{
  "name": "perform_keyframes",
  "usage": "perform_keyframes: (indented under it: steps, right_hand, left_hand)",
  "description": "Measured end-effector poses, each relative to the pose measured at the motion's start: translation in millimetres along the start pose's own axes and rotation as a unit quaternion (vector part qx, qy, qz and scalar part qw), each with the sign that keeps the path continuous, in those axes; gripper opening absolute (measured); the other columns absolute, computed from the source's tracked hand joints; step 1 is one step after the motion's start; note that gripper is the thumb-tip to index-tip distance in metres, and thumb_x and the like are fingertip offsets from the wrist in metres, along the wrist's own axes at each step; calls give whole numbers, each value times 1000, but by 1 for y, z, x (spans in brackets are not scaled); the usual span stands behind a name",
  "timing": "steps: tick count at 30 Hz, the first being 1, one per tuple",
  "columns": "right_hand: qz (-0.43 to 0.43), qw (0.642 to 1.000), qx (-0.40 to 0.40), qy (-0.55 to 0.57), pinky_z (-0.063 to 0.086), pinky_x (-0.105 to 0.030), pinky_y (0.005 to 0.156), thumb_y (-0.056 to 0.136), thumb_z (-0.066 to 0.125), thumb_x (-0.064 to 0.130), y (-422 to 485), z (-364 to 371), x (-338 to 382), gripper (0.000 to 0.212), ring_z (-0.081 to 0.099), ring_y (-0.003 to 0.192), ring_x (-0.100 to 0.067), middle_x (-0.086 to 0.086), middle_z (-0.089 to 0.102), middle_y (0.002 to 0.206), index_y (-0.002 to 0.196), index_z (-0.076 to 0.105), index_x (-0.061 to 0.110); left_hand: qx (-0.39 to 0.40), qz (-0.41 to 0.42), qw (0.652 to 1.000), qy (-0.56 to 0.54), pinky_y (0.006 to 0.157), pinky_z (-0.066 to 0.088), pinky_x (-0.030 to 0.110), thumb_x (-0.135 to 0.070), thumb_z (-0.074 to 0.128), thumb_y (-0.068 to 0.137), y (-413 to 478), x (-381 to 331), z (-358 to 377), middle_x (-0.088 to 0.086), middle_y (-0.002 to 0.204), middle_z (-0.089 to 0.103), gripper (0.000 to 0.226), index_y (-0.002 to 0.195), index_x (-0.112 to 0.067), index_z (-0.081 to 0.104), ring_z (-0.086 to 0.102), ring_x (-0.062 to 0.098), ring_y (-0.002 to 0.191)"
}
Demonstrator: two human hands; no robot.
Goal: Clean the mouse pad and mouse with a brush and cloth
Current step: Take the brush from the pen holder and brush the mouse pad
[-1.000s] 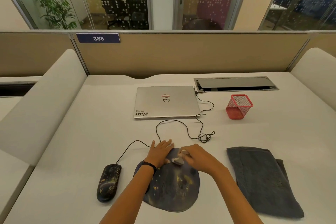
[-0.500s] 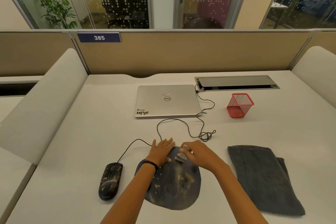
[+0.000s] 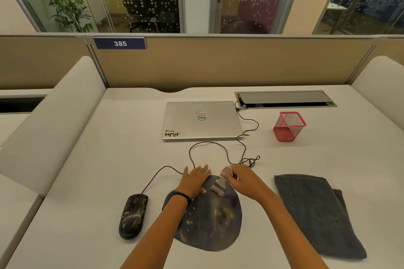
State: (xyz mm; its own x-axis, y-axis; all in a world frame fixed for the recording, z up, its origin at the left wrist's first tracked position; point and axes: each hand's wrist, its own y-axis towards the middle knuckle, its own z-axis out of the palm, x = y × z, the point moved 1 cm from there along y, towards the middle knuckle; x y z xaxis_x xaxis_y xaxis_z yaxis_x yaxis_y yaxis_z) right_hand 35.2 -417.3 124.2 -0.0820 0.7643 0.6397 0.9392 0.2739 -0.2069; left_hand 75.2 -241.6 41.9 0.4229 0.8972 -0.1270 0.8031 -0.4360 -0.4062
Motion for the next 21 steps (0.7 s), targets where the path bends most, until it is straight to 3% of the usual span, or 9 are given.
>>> perform_keyframes:
  steps: [3,8,12,17,21]
  right_hand:
    - [-21,1000,-6,11,47,-26,82,97,41,30,-2,3,4,29,58,87,-15,-1,67,98,105,64,15]
    - [-3,997,66,-24,43,-30,70,96,41,37,0,8,0,30,51,72,-13,4,56,74,81,55,15]
    - [-37,999,16,-14,48,-32,83,96,42,37,1,8,7,31,59,89,-17,-2,66,97,99,62,14]
    - [-5,997,60,-56,48,-39,81,95,40,41,1,16,6,33,56,82,-18,-1,61,86,88,58,14]
    - [-36,998,26,-48,47,-34,81,96,41,40,2,16,12,25,55,83,-14,2,62,90,89,57,21]
  left_hand:
    - [-1,-1,1000,-2,116,3,54,-27,52,94,0,0,1,-1,159,1,70,150,-19,10,5,21,146]
    - [-3,0,1000,-7,116,4,54,-27,52,94,0,1,1,-1,159,1,70,150,-19,11,6,22,146]
    - [-3,-1,1000,-11,116,4,54,-26,52,93,0,0,1,-1,159,2,70,150,-19,12,6,21,146]
    - [-1,1,1000,1,116,5,55,-27,52,93,1,0,1,0,159,2,71,150,-19,10,6,22,146]
    - [-2,0,1000,1,116,5,54,-30,50,94,0,0,0,-1,159,2,69,150,-19,11,6,21,146]
